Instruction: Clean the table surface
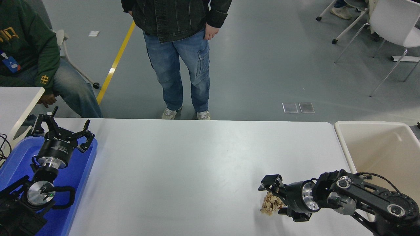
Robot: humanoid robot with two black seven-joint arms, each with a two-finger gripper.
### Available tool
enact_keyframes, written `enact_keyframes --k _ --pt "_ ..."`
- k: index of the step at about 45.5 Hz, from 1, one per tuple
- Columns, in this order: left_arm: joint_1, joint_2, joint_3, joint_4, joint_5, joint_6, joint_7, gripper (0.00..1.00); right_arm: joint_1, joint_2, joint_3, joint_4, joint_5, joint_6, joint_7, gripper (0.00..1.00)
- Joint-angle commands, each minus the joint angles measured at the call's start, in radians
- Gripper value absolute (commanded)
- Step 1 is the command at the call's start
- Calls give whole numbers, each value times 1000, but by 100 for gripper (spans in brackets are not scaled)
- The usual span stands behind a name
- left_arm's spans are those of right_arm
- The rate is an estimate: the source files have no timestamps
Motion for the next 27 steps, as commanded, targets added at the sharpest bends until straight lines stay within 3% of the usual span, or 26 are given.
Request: enact_keyframes --k 1,27 --pt "0 0 0 0 0 2 0 100 30 18 -6 -43 -8 -1 3 100" --pt "0 0 0 0 0 0 1 100 25 73 -33 -134 -61 -1 13 96"
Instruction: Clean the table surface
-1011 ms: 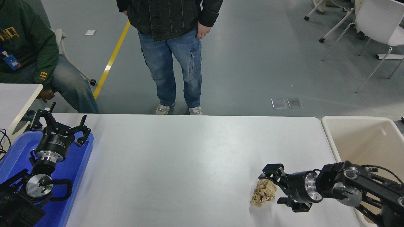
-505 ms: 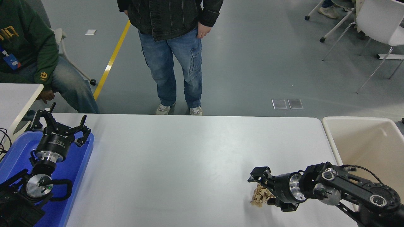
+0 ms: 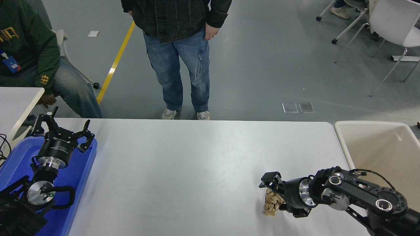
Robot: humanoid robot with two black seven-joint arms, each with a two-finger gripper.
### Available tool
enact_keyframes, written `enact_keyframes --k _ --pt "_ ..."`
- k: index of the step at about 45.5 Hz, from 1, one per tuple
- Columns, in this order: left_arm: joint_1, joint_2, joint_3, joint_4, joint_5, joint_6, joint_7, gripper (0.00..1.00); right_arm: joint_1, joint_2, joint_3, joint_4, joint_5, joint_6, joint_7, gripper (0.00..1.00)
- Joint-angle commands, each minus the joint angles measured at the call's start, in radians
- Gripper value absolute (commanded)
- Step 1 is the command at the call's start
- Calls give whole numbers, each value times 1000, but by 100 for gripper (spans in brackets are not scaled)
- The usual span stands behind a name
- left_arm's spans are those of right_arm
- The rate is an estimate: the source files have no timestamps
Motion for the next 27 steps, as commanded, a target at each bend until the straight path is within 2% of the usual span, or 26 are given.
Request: enact_keyframes --k 1,8,12,15,21,24,27 --pt "0 0 0 0 0 0 -1 100 0 29 -10 -35 -32 0 10 96" --pt "0 0 0 0 0 0 -1 100 -8 35 -12 -44 -41 0 32 83" --pt "1 0 0 0 0 0 0 100 -8 38 -12 -47 -53 0 51 60" --pt "0 0 0 0 0 0 0 100 -8 38 -13 -52 -93 0 67 50" --pt "0 0 0 0 0 0 -1 100 1 36 -59 -64 -132 1 84 22" --pt "0 0 0 0 0 0 -1 100 4 35 -73 -66 -133 1 90 0" --pt "0 0 0 0 0 0 -1 100 4 32 -73 -61 -132 1 93 0"
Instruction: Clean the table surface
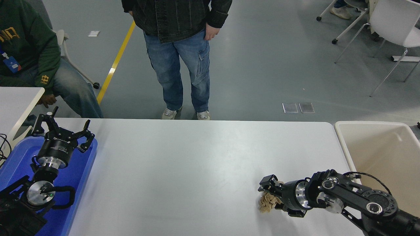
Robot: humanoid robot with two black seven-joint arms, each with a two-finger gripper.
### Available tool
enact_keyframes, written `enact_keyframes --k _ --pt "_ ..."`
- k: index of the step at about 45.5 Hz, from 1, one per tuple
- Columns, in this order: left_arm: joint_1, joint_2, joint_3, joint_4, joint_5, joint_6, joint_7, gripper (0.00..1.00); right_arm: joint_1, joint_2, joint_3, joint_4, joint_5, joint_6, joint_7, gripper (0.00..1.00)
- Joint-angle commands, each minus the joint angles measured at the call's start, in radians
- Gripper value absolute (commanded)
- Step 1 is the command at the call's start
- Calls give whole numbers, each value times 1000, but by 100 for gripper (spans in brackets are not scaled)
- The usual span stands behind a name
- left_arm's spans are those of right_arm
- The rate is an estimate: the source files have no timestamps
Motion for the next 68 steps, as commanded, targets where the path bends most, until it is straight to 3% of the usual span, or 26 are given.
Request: enact_keyframes --k 1,14,35,50,68 --pt "0 0 0 0 0 0 0 100 6 -4 -29 -6 -32 1 26 0" --pt "0 0 0 0 0 0 1 100 11 -109 51 67 -6 28 26 0" --pt "1 0 0 0 0 0 0 100 -3 -513 189 336 270 172 26 0" --pt "1 0 0 0 0 0 1 100 -11 -646 304 400 370 208 31 0" --pt "0 0 0 0 0 0 0 100 -30 -769 375 368 416 226 212 0"
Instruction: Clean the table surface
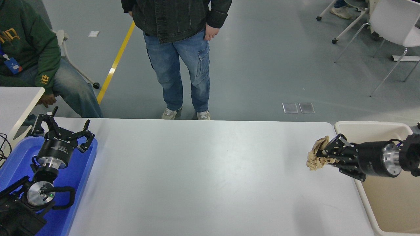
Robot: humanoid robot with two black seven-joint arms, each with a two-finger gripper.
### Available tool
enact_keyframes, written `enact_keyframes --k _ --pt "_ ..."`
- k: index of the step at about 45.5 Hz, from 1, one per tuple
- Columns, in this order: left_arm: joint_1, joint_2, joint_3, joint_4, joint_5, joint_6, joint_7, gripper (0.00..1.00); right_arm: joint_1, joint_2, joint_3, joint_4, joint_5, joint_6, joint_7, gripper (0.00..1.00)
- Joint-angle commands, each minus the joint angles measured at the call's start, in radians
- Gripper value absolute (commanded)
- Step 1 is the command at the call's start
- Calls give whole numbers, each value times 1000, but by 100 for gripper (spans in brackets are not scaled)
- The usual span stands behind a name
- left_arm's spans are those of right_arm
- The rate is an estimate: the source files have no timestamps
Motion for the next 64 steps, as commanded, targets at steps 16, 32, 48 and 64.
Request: enact_keyframes --k 16,32,48,64 --pt "0 0 0 0 0 0 1 100 -88 -80 33 -248 62 5 336 0" --pt "0 0 0 0 0 0 0 100 -116 -9 25 -523 80 12 399 0" --pt "0 0 0 0 0 0 1 100 -125 100 31 -759 122 12 428 0" --pt "0 0 0 0 0 0 1 100 -124 237 25 -942 120 4 461 0"
